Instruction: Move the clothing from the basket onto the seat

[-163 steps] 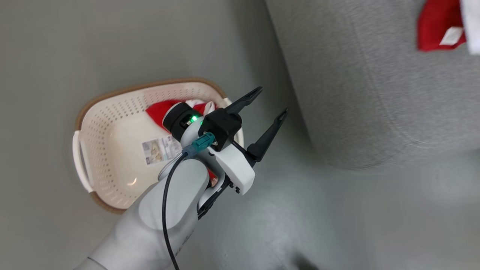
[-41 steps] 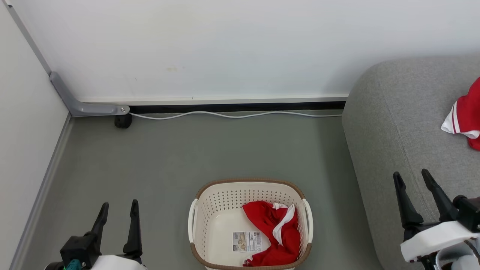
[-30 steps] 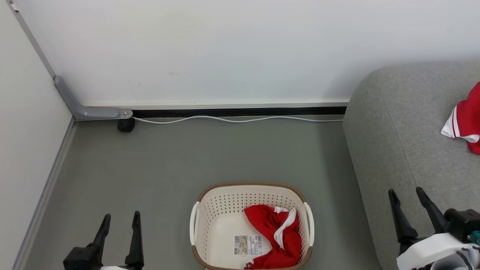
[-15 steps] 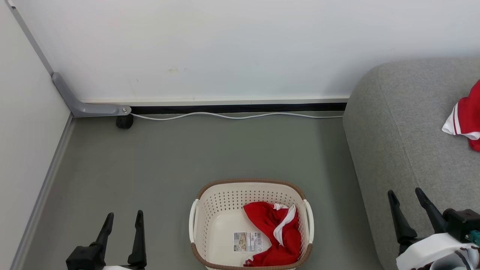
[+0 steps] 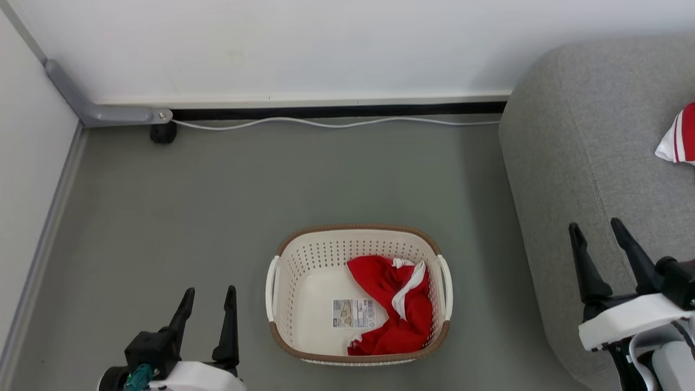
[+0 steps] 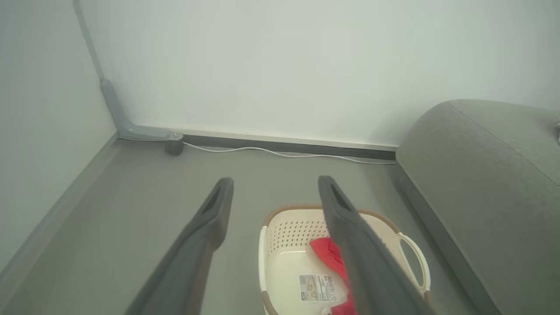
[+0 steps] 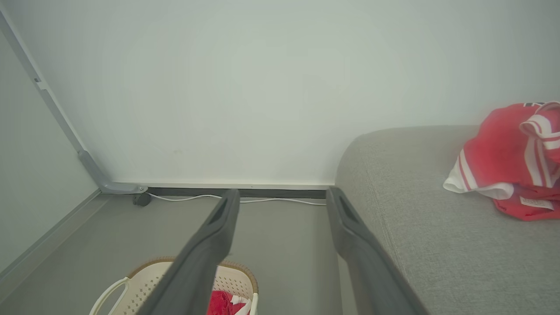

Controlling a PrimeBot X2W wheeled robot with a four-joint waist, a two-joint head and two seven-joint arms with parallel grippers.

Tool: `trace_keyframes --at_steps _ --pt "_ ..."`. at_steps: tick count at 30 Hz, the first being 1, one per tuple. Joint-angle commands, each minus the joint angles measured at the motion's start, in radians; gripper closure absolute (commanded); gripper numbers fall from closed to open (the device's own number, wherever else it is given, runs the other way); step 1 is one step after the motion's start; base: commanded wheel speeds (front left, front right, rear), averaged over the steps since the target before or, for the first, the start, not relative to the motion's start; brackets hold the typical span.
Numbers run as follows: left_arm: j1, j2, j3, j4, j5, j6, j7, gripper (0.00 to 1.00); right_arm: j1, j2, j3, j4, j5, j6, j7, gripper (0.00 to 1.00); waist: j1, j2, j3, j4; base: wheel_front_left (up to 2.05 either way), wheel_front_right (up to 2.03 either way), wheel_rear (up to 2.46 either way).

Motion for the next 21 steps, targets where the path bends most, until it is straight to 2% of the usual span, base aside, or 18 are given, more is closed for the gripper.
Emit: trace_keyframes --at_steps 1,13,21 --pt "-0.047 0.005 0.026 -0.017 -0.009 0.009 -0.006 0.00 -0.027 -0.022 0.016 -0.028 0.005 0.004 -0.006 0.00 0.0000 0.0000 0.036 -0.007 0.00 0.00 0.00" --pt "-0.250 0.005 -0.126 0.114 -0.089 0.038 -0.006 0.00 -0.172 -0.060 0.023 -0.123 0.030 0.004 -0.006 0.00 0.0000 0.0000 0.262 -0.035 0.00 0.00 0.00" --pt "-0.429 0.005 -0.220 0.245 -0.145 0.043 -0.006 0.00 -0.281 -0.064 0.058 -0.207 0.045 0.004 -0.006 0.00 0.0000 0.0000 0.426 -0.099 0.00 0.00 0.00"
